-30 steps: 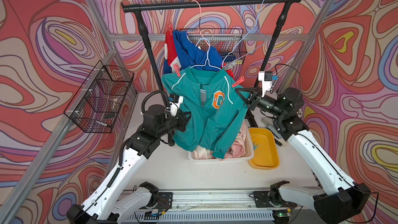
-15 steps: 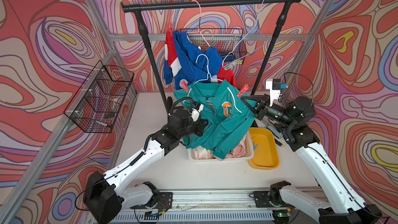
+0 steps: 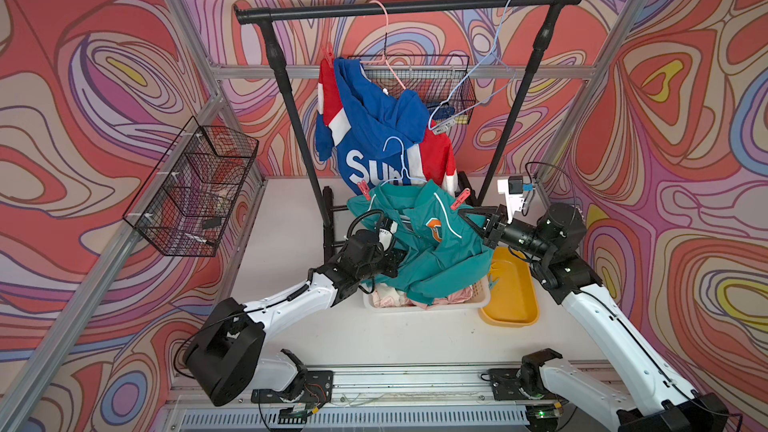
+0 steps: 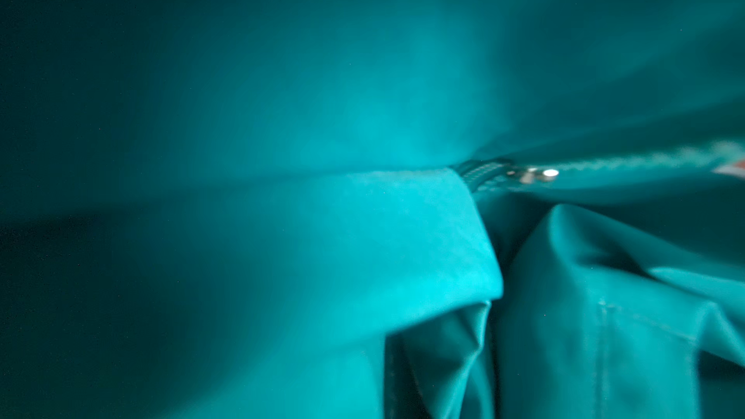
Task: Remove the clothespins securing jackets to the hanger
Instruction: Adjust the jacket in the basket.
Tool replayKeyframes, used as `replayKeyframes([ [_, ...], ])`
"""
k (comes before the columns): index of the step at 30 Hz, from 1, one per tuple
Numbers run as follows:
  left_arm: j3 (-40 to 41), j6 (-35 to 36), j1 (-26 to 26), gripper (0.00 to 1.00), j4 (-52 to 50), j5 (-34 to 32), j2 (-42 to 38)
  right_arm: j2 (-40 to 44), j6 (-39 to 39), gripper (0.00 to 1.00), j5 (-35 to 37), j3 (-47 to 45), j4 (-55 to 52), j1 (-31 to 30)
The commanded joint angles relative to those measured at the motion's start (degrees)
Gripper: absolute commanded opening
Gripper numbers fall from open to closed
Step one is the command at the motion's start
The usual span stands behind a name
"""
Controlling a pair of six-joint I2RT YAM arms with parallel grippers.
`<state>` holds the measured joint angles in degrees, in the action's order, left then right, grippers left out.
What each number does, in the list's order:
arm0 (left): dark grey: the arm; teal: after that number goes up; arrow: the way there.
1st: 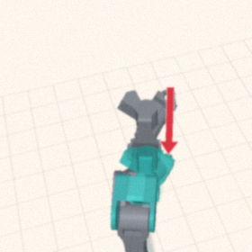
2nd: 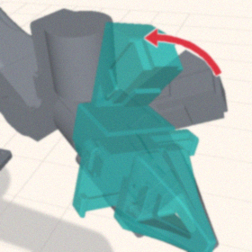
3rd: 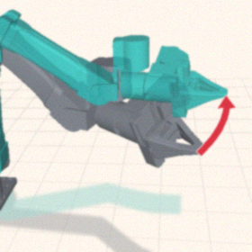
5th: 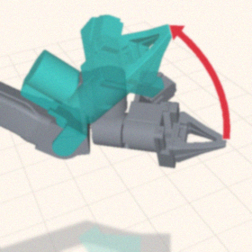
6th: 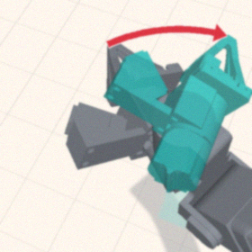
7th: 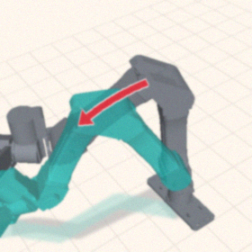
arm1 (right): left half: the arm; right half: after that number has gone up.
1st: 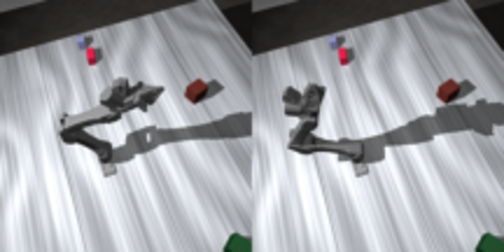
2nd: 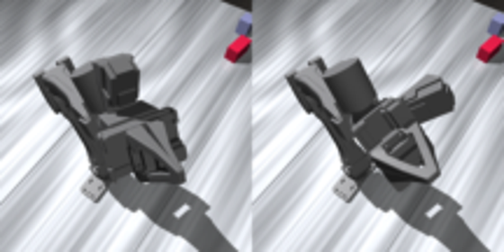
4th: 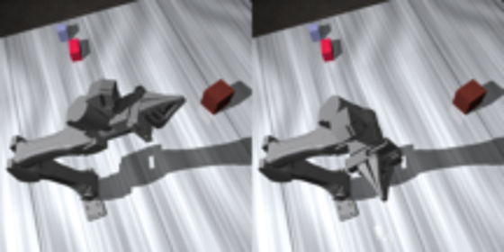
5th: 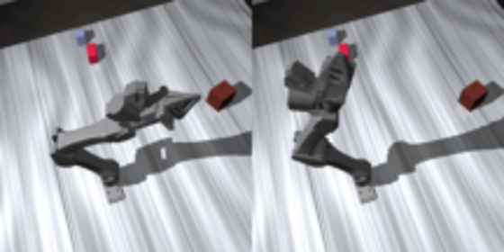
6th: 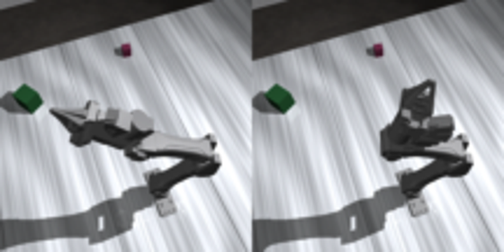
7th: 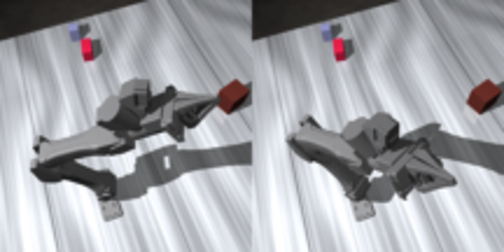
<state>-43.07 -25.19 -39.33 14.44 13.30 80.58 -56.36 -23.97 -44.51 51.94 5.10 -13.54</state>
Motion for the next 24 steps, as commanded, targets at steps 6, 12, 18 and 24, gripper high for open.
replayKeyframes([
  [6,3.1,-3.5,-2.3,0.00,9.7,-3.2,7.6,0.0,-1.5,0.00,0.0,-2.2,4.8,-3.0],
  [12,3.6,-5.6,-2.6,0.00,13.6,-6.2,11.8,-2.2,0.7,0.00,3.1,-2.8,4.0,-7.8],
  [18,1.3,-4.2,-3.1,0.22,4.7,-8.3,4.9,-2.7,1.6,0.00,4.3,-2.3,3.2,-8.0],
  [24,-2.5,-0.8,-3.5,0.47,-13.3,-10.8,-8.8,-3.0,2.7,0.00,5.6,-1.5,1.8,-8.0],
])
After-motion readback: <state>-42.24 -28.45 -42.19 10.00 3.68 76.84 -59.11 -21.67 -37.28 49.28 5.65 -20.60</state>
